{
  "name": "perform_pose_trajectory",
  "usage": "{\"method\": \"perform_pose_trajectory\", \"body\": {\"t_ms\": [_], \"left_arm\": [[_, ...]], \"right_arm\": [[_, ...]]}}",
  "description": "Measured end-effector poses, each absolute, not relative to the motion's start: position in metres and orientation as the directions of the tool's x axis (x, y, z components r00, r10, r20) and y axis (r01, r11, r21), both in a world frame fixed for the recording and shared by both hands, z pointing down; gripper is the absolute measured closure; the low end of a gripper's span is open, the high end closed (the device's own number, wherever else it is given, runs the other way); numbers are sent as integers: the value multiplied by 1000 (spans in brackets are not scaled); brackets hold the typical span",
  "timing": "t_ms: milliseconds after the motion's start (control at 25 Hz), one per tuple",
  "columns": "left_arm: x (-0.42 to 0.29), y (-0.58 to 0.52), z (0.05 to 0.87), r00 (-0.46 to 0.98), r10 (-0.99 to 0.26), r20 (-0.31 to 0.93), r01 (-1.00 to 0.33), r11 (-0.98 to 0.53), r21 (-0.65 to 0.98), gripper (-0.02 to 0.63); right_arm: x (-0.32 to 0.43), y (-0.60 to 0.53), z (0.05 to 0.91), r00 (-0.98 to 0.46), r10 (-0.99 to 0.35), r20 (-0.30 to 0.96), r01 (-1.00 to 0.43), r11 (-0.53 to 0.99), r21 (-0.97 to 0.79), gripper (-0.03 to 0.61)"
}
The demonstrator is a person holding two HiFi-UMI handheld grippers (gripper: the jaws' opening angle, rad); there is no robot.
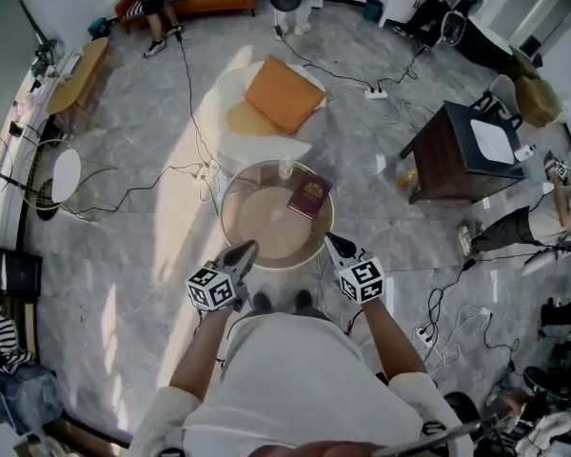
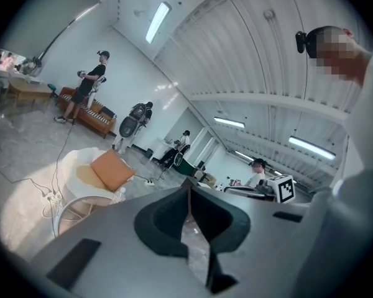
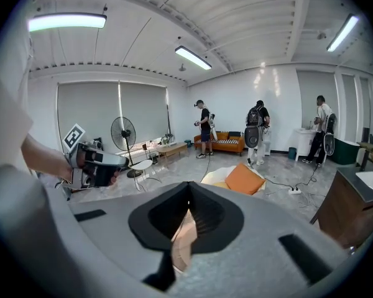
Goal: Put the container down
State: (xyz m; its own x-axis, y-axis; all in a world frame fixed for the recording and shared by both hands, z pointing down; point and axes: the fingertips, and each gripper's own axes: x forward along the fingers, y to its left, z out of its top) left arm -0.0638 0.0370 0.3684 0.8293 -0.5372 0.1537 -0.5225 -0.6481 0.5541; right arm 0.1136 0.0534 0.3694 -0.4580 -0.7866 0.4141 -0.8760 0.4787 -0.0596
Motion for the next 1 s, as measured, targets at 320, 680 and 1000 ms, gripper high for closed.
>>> {"method": "perform_pose_trajectory", "body": {"t_ms": [320,680,1000], "left_arm": [[-60,45,346,779,-611,137,-584,-630,512,594],[-57,61,348,755,-639,149,-615,-611,499,594],[-58,65,350,754,-639,152,-617,-608,500,594]], "right_arm": [[136,65,353,-469,-794,387,-868,494,-40,583],[146,73,341,-497,-790,358,-852,524,-27,583],[145,73,337,-494,-793,357,-851,525,-12,583]]}}
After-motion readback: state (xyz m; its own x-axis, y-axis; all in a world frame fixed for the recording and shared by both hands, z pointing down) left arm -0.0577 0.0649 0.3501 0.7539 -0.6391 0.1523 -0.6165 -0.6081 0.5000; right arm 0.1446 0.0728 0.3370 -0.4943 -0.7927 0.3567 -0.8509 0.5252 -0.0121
